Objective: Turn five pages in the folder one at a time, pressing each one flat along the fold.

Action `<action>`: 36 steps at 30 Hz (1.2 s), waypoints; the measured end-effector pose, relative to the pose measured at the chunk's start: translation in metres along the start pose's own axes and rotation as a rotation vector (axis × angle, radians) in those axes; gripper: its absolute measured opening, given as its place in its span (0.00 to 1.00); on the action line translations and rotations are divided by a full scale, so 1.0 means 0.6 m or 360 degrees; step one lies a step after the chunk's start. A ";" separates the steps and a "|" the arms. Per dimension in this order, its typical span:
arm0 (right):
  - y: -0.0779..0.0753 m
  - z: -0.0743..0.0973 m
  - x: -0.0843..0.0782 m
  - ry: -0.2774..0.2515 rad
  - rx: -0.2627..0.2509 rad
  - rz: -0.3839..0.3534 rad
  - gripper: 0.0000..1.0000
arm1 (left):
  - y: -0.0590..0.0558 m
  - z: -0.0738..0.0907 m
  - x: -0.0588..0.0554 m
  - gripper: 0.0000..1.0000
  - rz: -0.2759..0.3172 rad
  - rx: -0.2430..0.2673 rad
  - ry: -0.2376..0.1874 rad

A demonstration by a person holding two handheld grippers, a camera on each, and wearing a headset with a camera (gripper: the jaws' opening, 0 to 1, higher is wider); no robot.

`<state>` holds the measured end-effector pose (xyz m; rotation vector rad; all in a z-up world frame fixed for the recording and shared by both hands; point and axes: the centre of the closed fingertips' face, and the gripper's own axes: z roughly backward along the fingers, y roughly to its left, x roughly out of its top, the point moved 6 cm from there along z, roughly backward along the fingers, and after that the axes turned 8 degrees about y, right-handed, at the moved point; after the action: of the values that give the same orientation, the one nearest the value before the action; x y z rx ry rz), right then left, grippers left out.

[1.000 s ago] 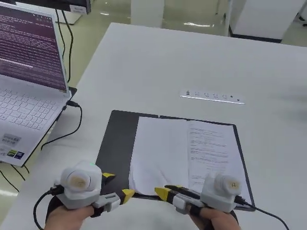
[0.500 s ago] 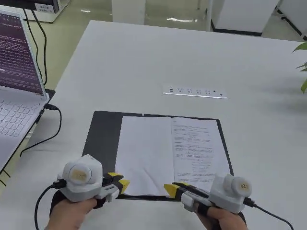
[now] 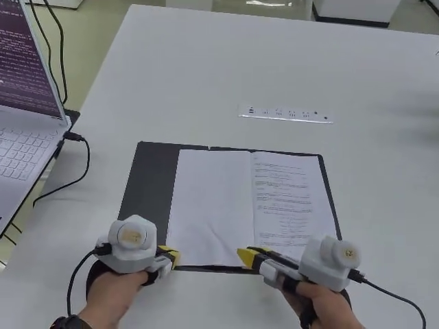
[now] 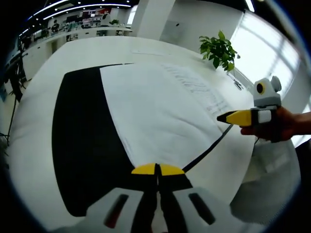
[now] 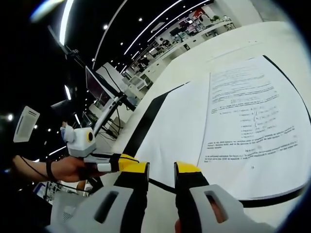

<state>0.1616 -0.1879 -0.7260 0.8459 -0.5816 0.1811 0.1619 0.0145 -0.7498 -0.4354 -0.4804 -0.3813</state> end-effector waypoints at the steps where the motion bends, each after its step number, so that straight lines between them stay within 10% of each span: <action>1: -0.002 -0.001 0.001 -0.0003 -0.0001 -0.0005 0.19 | -0.001 0.000 0.000 0.00 0.0001 0.0002 0.0000; 21: -0.072 -0.056 0.122 -0.0175 -0.0078 -0.0063 0.06 | -0.003 -0.005 0.009 0.00 -0.0013 0.0009 -0.0007; 36: -0.101 -0.078 0.115 -0.0203 -0.0067 -0.0172 0.00 | -0.002 -0.007 0.013 0.00 -0.0060 0.0007 0.0006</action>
<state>0.2610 -0.1980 -0.7515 0.8495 -0.6552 0.0165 0.1692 0.0093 -0.7485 -0.4215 -0.4861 -0.4171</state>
